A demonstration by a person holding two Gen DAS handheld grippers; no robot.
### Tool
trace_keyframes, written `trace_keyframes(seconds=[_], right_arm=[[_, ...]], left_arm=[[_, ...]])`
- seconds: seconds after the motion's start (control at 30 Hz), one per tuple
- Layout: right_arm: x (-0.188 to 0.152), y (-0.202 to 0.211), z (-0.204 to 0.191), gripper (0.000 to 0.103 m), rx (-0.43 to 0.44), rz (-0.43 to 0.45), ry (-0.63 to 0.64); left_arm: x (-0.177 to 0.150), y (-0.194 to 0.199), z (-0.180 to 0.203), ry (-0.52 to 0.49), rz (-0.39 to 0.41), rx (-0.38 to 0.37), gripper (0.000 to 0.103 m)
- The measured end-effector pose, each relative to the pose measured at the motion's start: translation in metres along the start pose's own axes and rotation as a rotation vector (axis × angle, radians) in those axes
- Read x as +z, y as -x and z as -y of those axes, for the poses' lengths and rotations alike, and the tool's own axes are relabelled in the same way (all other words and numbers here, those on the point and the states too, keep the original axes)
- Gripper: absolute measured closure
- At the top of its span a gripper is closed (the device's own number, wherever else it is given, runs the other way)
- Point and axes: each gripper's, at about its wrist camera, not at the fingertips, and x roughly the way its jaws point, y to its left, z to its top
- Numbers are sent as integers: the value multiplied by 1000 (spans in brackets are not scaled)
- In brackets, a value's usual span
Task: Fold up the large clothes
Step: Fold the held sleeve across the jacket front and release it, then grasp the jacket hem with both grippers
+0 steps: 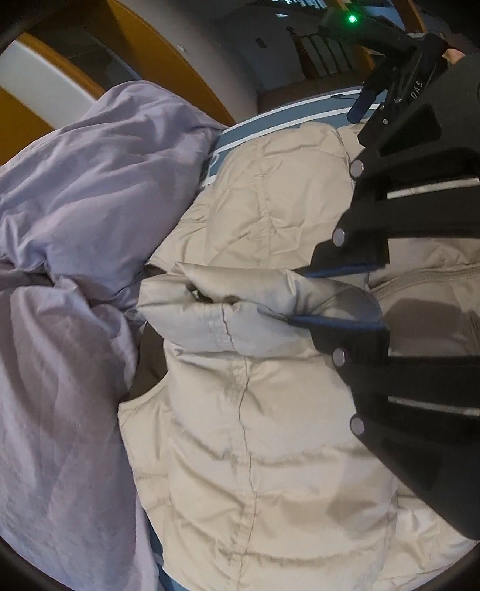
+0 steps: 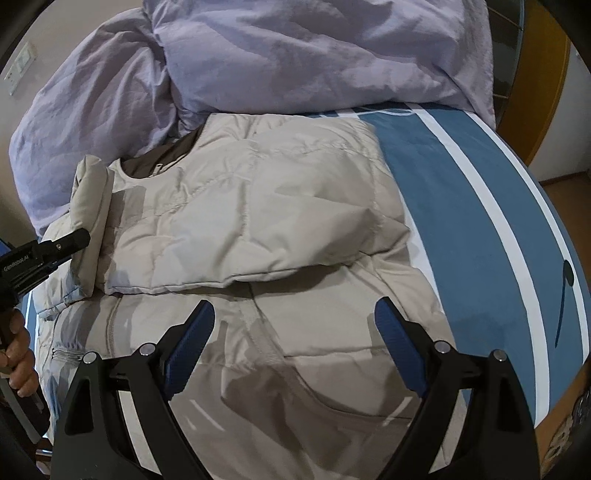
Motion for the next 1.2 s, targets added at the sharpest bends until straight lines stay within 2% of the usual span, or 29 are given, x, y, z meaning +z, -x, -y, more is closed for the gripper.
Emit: trace_keyframes(seconds=[0.07, 0.13, 0.4, 0.47, 0.57, 0.77, 1.0, 1.2], right_arm=[[-1, 0, 2, 13, -1, -1, -6], [-2, 0, 3, 13, -1, -1, -8], [-5, 9, 11, 13, -4, 8, -3], [-8, 12, 16, 13, -5, 8, -1], [-14, 18, 25, 13, -11, 2, 5], [-29, 31, 48, 13, -10, -23, 11], [-55, 47, 76, 13, -15, -43, 8], [-79, 55, 100, 13, -12, -63, -23]], left_arm=[[2, -8, 8, -10, -15, -7, 75], [-2, -15, 6, -11, -36, -33, 72], [-14, -2, 7, -30, -15, -104, 35], [-20, 6, 5, -34, 2, -75, 26], [-27, 26, 0, -53, 32, -52, 25], [-56, 66, -37, -42, 77, 103, 25], [-111, 116, -98, 92, 99, 290, 25], [-156, 142, -134, 197, 100, 365, 25]])
